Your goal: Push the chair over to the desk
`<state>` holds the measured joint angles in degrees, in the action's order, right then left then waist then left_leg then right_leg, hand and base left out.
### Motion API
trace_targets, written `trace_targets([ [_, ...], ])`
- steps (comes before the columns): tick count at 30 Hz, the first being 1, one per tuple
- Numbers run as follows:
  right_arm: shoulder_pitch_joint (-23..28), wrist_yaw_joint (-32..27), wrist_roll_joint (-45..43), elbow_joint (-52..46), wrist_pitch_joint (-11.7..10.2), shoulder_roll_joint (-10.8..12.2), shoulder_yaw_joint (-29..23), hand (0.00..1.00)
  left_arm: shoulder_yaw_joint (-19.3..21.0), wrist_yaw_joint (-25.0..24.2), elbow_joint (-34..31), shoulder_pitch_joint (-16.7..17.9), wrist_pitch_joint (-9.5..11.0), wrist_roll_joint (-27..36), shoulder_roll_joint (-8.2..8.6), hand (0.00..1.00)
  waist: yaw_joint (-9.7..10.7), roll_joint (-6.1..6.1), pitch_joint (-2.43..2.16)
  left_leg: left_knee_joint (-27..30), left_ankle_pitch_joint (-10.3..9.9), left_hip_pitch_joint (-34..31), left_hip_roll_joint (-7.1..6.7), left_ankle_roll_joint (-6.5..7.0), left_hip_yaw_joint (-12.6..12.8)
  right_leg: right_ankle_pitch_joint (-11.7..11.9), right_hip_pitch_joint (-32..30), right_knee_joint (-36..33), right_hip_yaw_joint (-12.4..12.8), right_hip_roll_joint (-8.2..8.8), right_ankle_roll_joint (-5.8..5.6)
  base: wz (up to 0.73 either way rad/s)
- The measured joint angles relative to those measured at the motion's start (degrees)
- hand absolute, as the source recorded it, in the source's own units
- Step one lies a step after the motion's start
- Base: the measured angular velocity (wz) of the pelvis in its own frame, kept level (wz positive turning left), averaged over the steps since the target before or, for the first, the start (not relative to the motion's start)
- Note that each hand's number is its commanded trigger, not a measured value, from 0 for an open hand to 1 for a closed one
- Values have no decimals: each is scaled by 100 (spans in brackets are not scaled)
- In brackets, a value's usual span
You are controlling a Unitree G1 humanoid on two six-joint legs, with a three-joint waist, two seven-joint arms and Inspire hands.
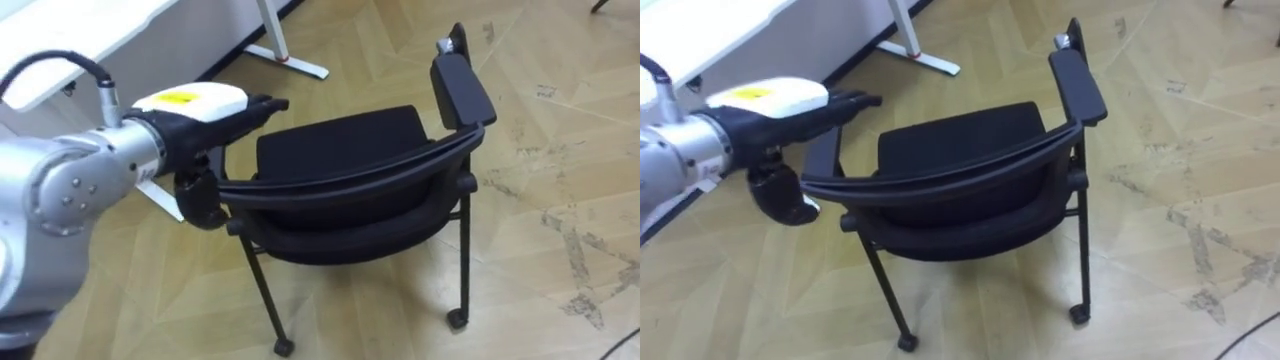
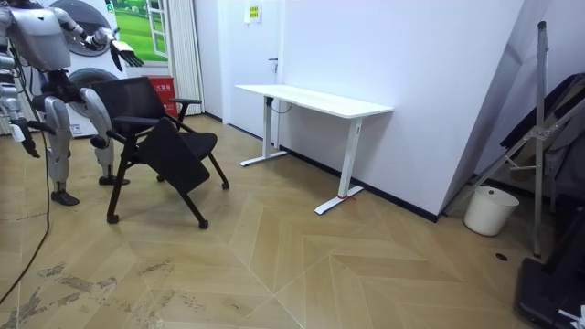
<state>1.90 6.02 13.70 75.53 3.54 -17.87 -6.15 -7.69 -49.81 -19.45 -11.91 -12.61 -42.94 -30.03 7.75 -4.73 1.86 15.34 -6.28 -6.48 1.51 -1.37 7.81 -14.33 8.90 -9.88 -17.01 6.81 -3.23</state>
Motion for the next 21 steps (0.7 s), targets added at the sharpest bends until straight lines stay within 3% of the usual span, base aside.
trace_targets([
  [1,-3,-27,31,-1,-1,14,1,0,0,110,172,46,9,-27,73,0,1,33,8,0,0,-12,0,0,4,0,-15,5,14,-1,0,-3],
  [2,-3,-80,94,-16,-5,35,60,0,-4,331,490,131,18,-52,216,0,1,98,-30,8,1,-98,6,1,23,0,-105,4,68,-5,0,-6],
  [4,-46,-106,89,-133,-6,51,152,0,-4,586,837,150,55,-60,333,0,-10,141,-73,29,7,-247,26,11,63,1,-292,-29,124,-16,1,-11],
  [6,-154,-116,94,-219,-57,89,313,0,-2,1128,1341,126,260,-51,482,0,1,301,-82,27,10,-327,41,16,131,8,-438,-95,231,-9,5,-16],
  [9,-201,-212,96,-269,-157,193,498,0,-23,1699,1996,-103,433,-33,718,0,8,420,-116,-4,9,-296,40,15,138,33,-431,-86,297,-12,13,-2],
  [12,-202,-223,92,-463,-157,267,498,0,-28,2024,2383,-228,457,-36,892,0,7,399,-123,-10,10,-293,41,15,147,33,-433,-68,350,-16,13,-1],
  [15,-167,-228,40,-608,-151,277,498,0,-28,2221,2621,-269,511,-26,949,0,27,352,-147,-11,10,-290,48,15,160,33,-430,-68,341,-22,13,0],
  [21,-112,-386,45,-813,-143,361,493,0,-7,3003,3217,-390,687,51,1174,0,43,400,-117,-47,34,-211,49,26,175,33,-376,-90,346,-18,13,0],
])
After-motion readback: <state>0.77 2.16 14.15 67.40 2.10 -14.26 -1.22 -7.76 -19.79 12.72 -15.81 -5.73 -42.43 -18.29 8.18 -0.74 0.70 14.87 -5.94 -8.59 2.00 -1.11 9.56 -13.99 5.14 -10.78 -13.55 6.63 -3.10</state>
